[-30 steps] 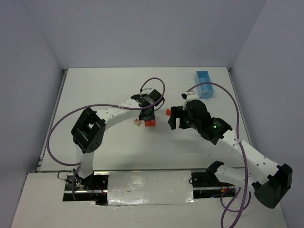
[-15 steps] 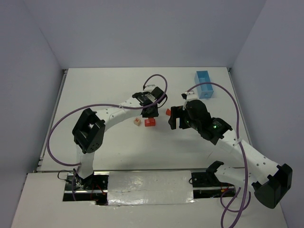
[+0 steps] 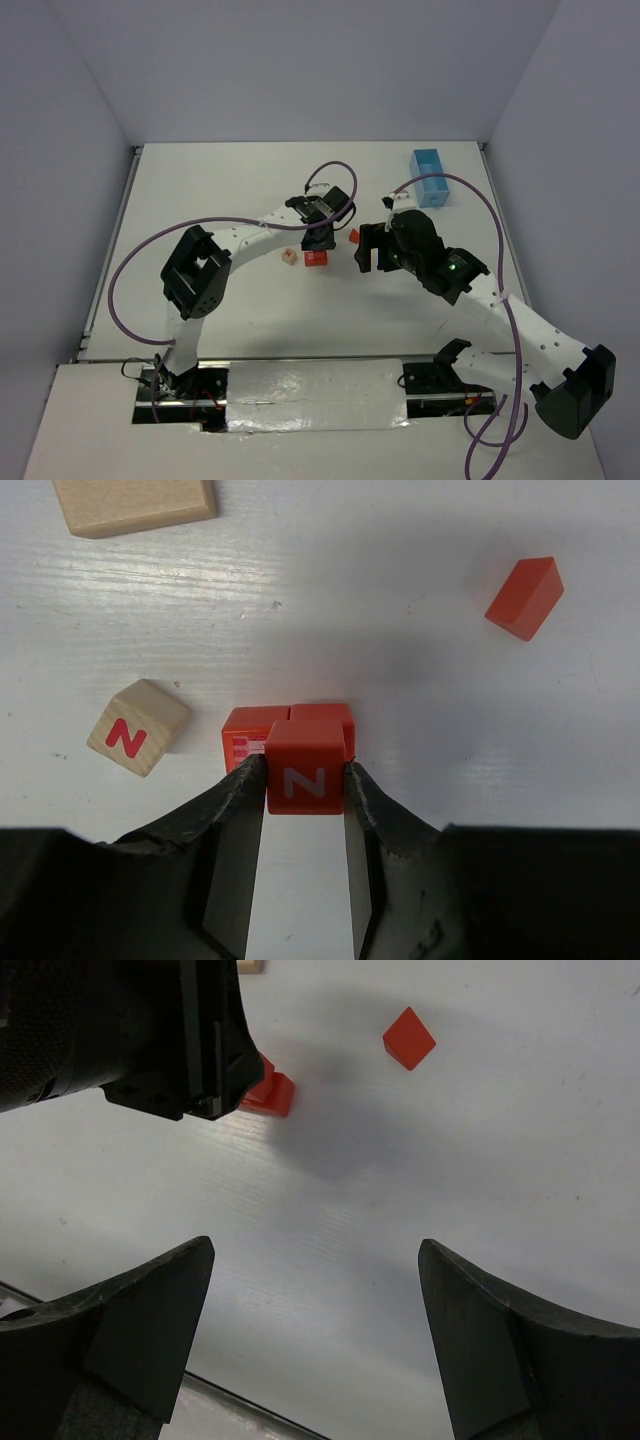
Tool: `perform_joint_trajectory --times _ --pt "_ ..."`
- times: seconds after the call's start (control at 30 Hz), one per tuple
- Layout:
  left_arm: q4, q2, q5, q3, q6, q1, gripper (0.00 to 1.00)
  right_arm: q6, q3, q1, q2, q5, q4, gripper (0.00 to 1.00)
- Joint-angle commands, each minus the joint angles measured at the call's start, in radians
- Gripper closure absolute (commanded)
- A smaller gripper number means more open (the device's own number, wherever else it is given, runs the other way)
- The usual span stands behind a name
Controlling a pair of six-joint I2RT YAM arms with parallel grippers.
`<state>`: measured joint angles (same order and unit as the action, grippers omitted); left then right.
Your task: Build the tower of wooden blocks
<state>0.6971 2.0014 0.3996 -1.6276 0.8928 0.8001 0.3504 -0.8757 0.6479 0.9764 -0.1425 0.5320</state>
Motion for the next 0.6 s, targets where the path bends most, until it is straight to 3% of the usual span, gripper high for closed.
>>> perform_joint_trajectory --times 0.0,0.57 --pt "0.004 -0.001 0.018 -0.038 0.006 0.008 0.87 0.004 0.006 -0.001 -0.024 -0.011 -0.029 0.1" --pt "-0.008 0.008 0.008 -0.034 0.008 0.014 0.86 0.002 0.006 -0.001 -0.024 -0.003 -0.033 0.1"
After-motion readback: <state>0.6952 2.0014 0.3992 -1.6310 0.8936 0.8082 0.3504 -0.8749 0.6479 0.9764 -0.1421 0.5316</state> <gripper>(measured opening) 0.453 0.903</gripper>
